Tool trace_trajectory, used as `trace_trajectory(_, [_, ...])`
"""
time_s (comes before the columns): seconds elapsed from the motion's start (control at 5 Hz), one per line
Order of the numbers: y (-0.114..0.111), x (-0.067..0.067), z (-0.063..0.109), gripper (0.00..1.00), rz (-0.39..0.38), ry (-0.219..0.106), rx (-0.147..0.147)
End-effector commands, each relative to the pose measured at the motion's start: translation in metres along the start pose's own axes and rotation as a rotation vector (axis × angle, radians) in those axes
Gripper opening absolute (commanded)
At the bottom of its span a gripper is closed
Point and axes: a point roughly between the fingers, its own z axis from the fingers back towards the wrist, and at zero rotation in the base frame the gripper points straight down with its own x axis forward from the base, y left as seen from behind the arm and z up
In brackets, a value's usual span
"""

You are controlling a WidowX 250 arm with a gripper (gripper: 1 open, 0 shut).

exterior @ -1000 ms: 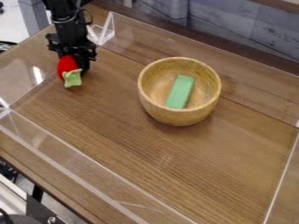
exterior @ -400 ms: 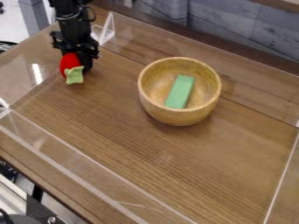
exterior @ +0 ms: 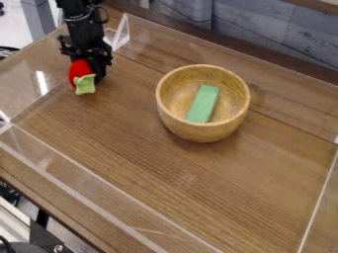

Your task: Move the red fruit to the left

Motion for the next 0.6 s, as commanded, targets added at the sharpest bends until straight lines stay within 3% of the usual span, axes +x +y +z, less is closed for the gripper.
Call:
trace_trajectory(0.0, [-0.008, 0.004, 0.003, 0.00, 0.061, -0.005, -0.016])
trace_trajectory(0.4, [-0.015, -0.014, 0.004, 0.00, 0.111, 0.018, -0.037])
